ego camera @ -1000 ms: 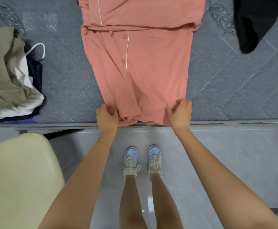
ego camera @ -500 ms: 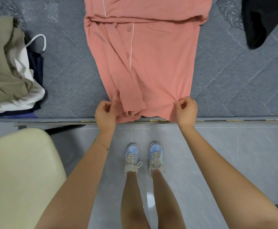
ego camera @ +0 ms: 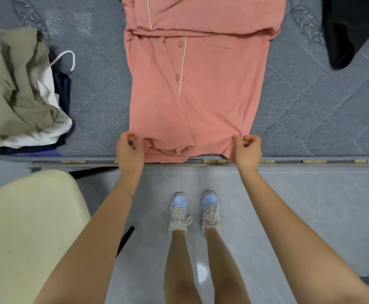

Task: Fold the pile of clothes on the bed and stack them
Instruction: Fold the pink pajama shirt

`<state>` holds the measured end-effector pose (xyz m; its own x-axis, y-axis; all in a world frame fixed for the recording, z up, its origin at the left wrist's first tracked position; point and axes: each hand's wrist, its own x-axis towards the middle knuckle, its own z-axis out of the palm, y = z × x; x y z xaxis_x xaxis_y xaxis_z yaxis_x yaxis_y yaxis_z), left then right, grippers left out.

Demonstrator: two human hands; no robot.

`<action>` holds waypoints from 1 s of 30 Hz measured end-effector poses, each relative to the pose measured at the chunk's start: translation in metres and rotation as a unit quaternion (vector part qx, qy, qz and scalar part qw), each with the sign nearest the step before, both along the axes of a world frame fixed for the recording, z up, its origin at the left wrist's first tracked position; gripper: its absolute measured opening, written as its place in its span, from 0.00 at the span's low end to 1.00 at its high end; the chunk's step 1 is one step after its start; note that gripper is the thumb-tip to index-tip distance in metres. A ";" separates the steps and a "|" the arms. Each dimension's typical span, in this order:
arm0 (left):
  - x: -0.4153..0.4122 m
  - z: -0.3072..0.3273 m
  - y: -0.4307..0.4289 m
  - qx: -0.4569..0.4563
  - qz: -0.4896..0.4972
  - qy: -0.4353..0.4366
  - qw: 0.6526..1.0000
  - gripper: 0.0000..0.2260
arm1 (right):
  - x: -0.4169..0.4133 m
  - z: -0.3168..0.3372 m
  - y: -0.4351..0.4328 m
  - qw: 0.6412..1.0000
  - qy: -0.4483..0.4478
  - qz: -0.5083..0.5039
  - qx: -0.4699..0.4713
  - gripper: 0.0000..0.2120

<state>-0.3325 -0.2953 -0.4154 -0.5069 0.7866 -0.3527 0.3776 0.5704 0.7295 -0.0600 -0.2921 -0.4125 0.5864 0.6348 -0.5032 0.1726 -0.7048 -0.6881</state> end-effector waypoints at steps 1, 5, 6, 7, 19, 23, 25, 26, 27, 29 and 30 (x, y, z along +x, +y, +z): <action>0.004 -0.001 0.001 -0.013 -0.014 0.003 1.000 0.12 | 0.001 -0.001 0.000 1.000 0.000 -0.003 -0.007 0.12; 0.014 -0.003 0.009 -0.077 -0.012 0.059 0.995 0.21 | 0.004 -0.002 -0.001 0.998 -0.040 0.016 -0.040 0.18; 0.014 -0.003 0.011 -0.095 -0.023 0.071 0.993 0.20 | 0.004 -0.003 0.000 0.997 -0.049 0.032 -0.045 0.17; 0.013 -0.004 0.012 -0.110 -0.045 0.088 0.989 0.17 | 0.005 -0.004 0.000 0.996 -0.055 0.048 -0.045 0.14; -0.015 0.006 -0.010 -0.043 0.128 0.043 0.990 0.05 | -0.003 0.003 -0.006 0.991 -0.073 -0.082 0.074 0.05; -0.013 0.009 -0.006 -0.066 0.178 -0.006 0.982 0.03 | -0.006 0.001 -0.006 0.999 -0.024 -0.034 0.032 0.16; -0.011 0.009 -0.001 -0.085 0.178 -0.051 0.979 0.09 | -0.006 0.000 -0.004 0.999 -0.013 -0.039 0.021 0.20; -0.010 0.010 0.001 -0.100 0.160 -0.062 0.980 0.11 | -0.006 -0.001 -0.002 0.999 -0.015 -0.046 0.009 0.17; -0.008 0.011 0.003 -0.115 0.141 -0.067 0.981 0.11 | -0.007 0.000 0.000 0.998 -0.020 -0.053 -0.008 0.10; -0.003 0.008 0.006 -0.119 0.111 -0.062 0.985 0.06 | -0.007 0.000 0.003 0.997 0.000 -0.059 -0.043 0.15; 0.002 0.009 0.007 -0.104 0.103 -0.054 0.988 0.08 | -0.005 -0.001 0.004 0.996 0.025 -0.059 -0.057 0.21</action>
